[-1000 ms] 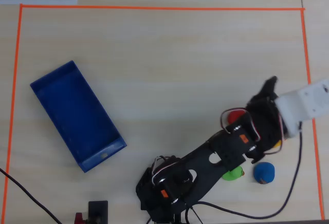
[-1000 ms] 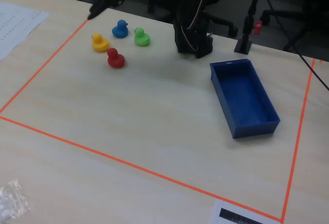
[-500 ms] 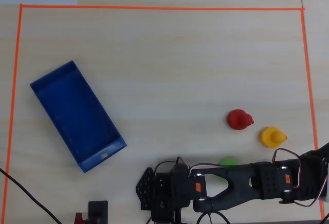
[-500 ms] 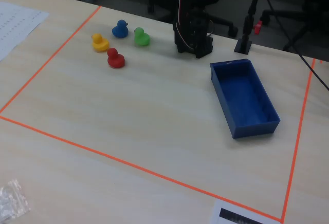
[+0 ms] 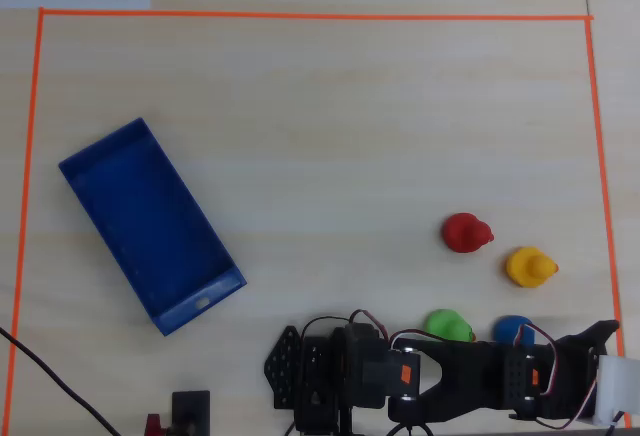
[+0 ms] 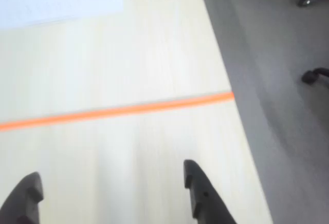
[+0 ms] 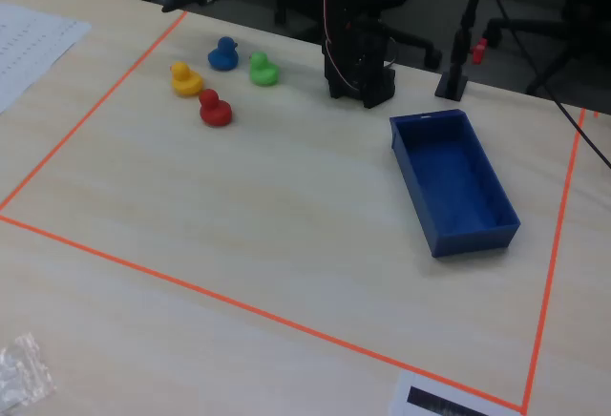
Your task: Grasp blue duck and put it into box.
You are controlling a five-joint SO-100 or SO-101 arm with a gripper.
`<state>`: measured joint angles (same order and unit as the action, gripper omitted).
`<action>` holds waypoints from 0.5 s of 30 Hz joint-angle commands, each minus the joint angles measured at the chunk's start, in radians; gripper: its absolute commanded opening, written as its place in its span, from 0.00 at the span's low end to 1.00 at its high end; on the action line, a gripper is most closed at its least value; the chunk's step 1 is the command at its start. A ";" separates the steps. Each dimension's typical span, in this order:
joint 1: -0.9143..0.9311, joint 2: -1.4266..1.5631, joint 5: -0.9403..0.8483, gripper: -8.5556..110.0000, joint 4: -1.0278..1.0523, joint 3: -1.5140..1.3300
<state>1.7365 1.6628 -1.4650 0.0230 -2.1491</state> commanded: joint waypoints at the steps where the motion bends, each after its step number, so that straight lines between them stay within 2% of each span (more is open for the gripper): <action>1: -0.002 0.044 -0.015 0.39 -0.037 -0.035; 15: -0.063 0.202 -0.012 0.39 -0.067 -0.255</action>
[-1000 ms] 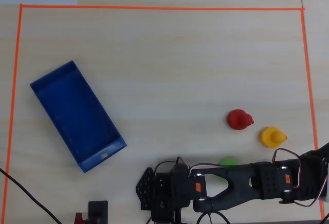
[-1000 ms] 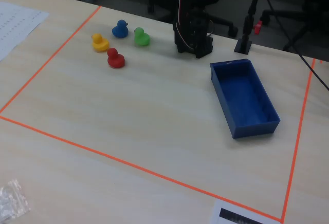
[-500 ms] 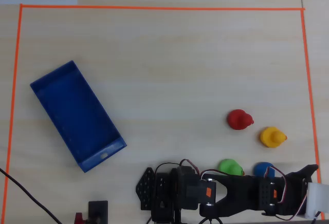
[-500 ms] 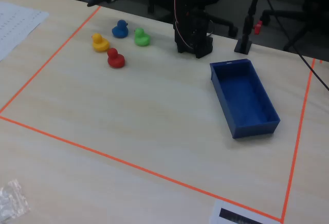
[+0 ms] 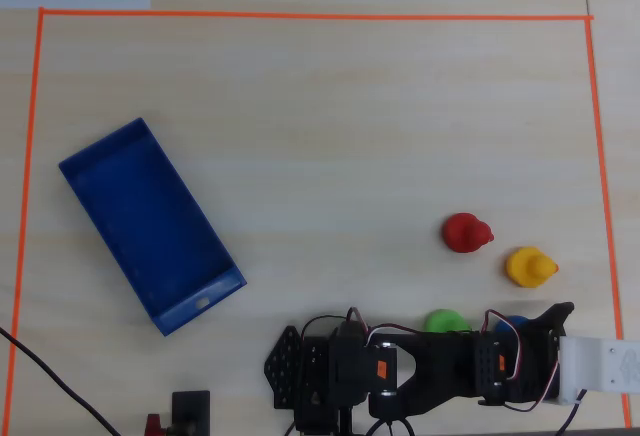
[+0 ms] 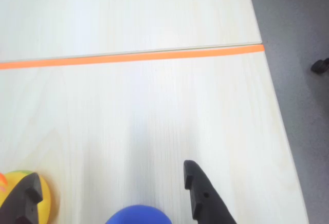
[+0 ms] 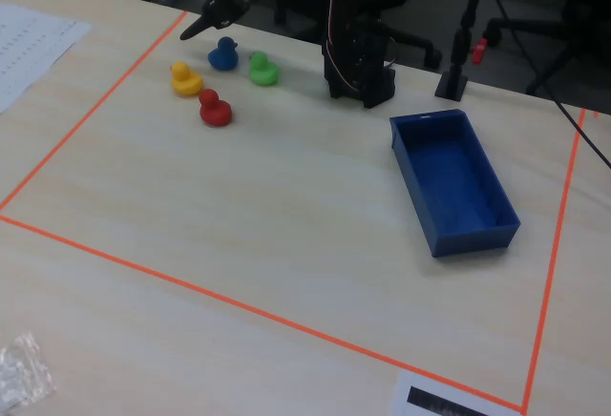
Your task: Grasp blue duck and put it into box.
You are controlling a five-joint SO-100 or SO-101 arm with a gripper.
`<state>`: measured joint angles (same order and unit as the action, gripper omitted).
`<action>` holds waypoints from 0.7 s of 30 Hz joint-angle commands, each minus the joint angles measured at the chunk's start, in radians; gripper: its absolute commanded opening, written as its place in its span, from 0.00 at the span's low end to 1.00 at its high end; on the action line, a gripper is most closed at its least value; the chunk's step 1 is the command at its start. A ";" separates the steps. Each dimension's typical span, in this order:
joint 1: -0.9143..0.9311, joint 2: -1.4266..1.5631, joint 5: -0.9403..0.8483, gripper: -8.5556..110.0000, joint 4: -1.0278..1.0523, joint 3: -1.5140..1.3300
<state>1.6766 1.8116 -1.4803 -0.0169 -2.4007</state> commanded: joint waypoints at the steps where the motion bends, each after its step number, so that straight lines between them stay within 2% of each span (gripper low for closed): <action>1: 0.002 0.060 0.000 0.39 -0.028 -0.011; 21: 0.029 0.120 -0.071 0.38 -0.103 -0.170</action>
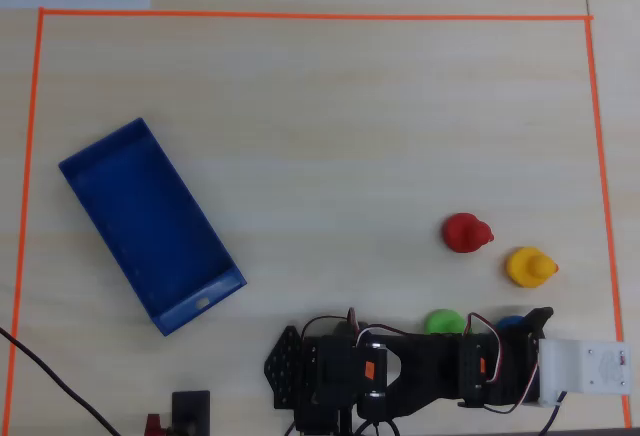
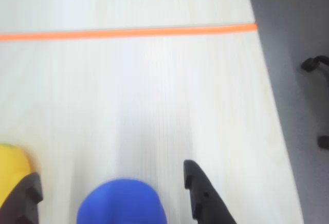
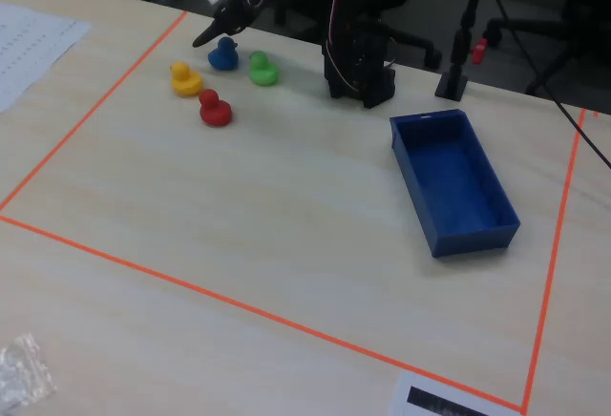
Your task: Grasp blue duck and put it into box.
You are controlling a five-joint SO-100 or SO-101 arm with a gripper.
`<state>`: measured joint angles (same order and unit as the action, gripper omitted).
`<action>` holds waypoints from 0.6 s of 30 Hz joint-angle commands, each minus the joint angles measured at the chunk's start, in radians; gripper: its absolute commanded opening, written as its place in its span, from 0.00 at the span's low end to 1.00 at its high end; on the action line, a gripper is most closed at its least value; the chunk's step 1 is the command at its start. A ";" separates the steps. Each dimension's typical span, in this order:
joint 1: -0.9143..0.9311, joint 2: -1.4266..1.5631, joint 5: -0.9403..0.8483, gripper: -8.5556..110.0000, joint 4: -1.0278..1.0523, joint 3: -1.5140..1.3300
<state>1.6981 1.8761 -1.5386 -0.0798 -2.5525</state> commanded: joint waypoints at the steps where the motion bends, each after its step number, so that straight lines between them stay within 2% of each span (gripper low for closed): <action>1: 0.006 0.060 -0.014 0.38 -0.044 -0.031; 18: -0.015 0.086 -0.040 0.38 -0.092 -0.156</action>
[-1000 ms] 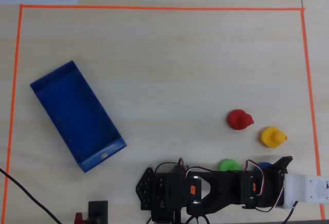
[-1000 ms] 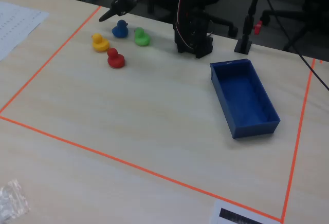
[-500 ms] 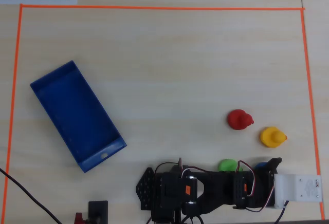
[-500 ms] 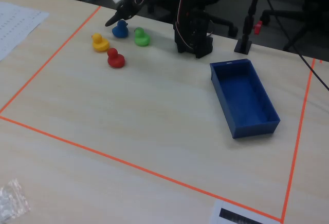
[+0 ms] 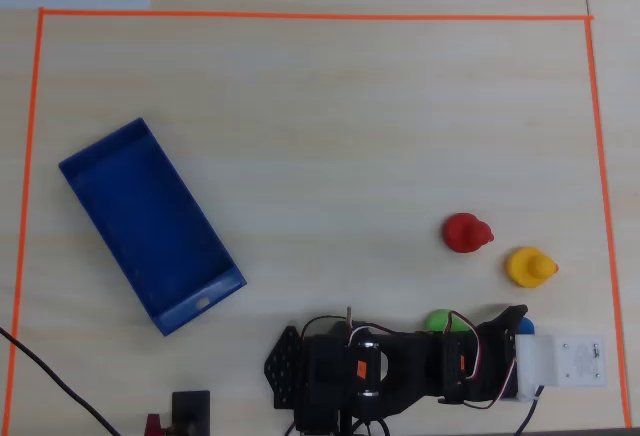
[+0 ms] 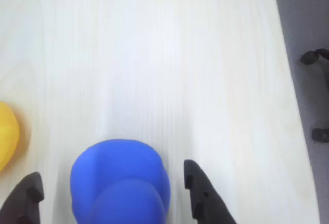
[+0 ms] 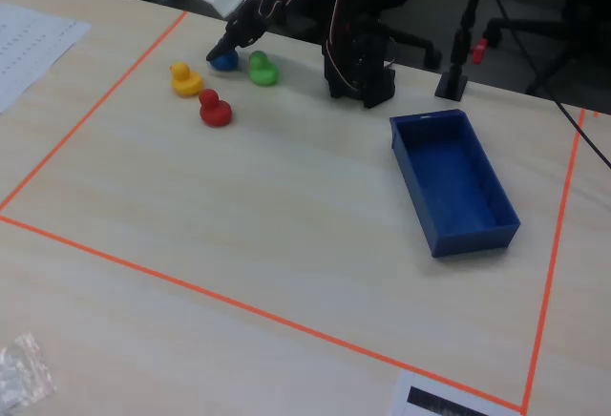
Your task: Grasp blue duck and put it into box.
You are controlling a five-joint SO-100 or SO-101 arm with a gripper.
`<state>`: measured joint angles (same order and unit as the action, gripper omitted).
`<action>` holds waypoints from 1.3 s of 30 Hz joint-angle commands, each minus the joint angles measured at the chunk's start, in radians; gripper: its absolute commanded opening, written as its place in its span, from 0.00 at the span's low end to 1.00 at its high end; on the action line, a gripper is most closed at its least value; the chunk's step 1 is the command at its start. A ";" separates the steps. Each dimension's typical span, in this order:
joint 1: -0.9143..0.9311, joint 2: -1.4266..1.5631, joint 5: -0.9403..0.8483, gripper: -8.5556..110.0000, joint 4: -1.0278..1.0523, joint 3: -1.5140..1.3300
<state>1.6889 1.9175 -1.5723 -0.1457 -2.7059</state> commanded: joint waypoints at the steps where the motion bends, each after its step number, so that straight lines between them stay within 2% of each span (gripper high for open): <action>1: -0.006 0.044 -0.009 0.38 -0.028 -0.009; 16: -0.058 -0.018 -0.017 0.36 -0.158 -0.107; 18: -0.071 -0.041 -0.005 0.26 -0.166 -0.100; 20: -0.084 -0.058 0.015 0.09 -0.170 -0.089; 26: -0.078 -0.071 -0.052 0.07 -0.146 -0.100; 30: -0.078 -0.061 -0.029 0.07 -0.110 -0.081; 34: -0.121 0.018 0.114 0.07 0.060 0.057; 39: -0.324 0.233 0.350 0.07 0.541 0.370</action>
<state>1.5079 1.9926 -1.3668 0.0644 -2.5725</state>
